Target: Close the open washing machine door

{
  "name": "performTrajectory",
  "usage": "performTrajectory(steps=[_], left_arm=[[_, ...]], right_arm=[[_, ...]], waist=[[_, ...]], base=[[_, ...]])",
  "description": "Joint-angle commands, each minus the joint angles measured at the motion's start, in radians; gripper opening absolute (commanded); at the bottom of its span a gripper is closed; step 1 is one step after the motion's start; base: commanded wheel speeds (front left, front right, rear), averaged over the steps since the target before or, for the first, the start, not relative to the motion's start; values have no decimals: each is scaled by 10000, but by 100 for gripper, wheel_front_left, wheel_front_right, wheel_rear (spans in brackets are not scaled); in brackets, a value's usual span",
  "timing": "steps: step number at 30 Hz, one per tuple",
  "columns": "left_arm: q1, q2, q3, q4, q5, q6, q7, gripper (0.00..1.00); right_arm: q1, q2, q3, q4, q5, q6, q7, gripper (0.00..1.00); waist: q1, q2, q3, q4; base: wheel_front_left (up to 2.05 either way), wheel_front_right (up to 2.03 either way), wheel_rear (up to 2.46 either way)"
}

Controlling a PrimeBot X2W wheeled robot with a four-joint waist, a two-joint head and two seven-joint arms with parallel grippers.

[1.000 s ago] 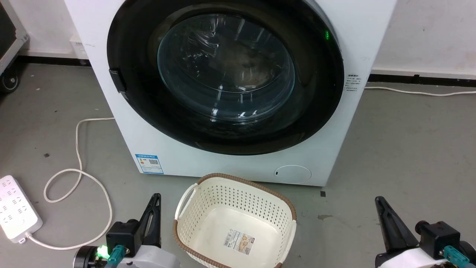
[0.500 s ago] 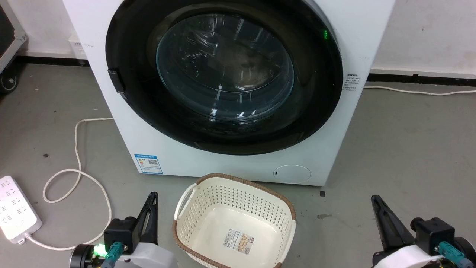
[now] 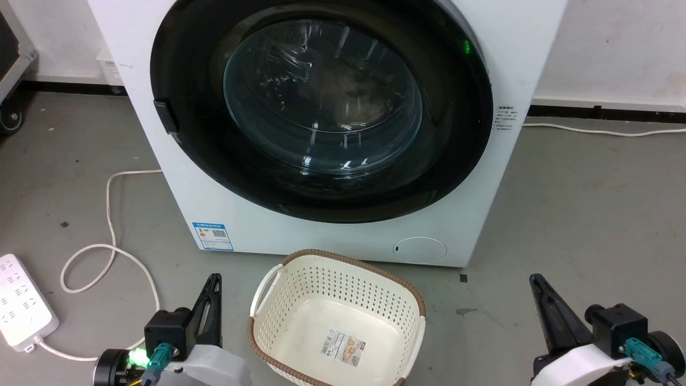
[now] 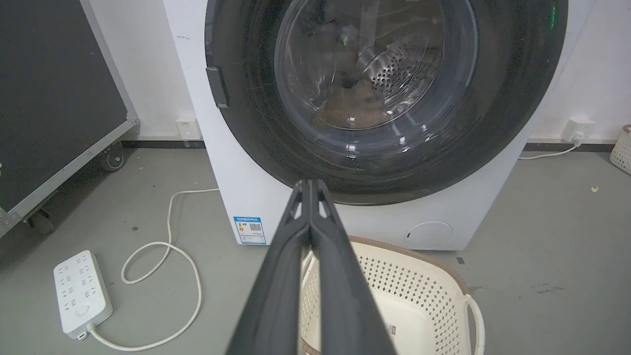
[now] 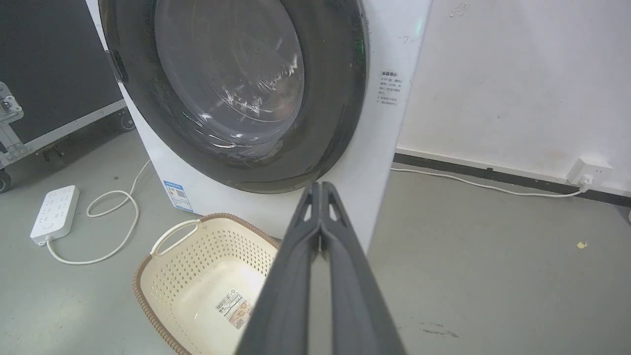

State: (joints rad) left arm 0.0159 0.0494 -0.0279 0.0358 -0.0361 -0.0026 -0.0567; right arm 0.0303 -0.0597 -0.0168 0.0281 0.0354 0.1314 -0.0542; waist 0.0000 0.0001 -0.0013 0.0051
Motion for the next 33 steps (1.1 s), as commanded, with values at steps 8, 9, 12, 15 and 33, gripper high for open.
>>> performTrajectory(steps=[8, 9, 12, 15, 33], left_arm=[[-128, 7, 103, -145, 182, 21, 200, 0], [-130, 7, 113, -157, 192, 22, 220, 0], [-135, 8, 142, -193, 222, 22, 282, 0], [-140, 8, 172, -228, 252, 23, 343, 0], [-159, 8, 279, -358, 361, 26, 567, 0]], right_arm=[[-168, 72, 65, -132, -137, -6, 175, 0], [-175, 73, 71, -140, -149, -6, 195, 0], [-198, 77, 88, -165, -185, -7, 257, 0], [-221, 81, 105, -190, -221, -7, 317, 0], [-303, 95, 168, -281, -354, -7, 542, 0]], waist=[[0, -1, 4, -15], [0, -1, 4, -17], [0, -1, 6, -23], [0, -1, 8, -29], [0, -1, 13, -51]], base=[[0, 0, 0], [0, 0, 0], [0, 0, 0], [0, 0, 0], [0, 0, 0]])
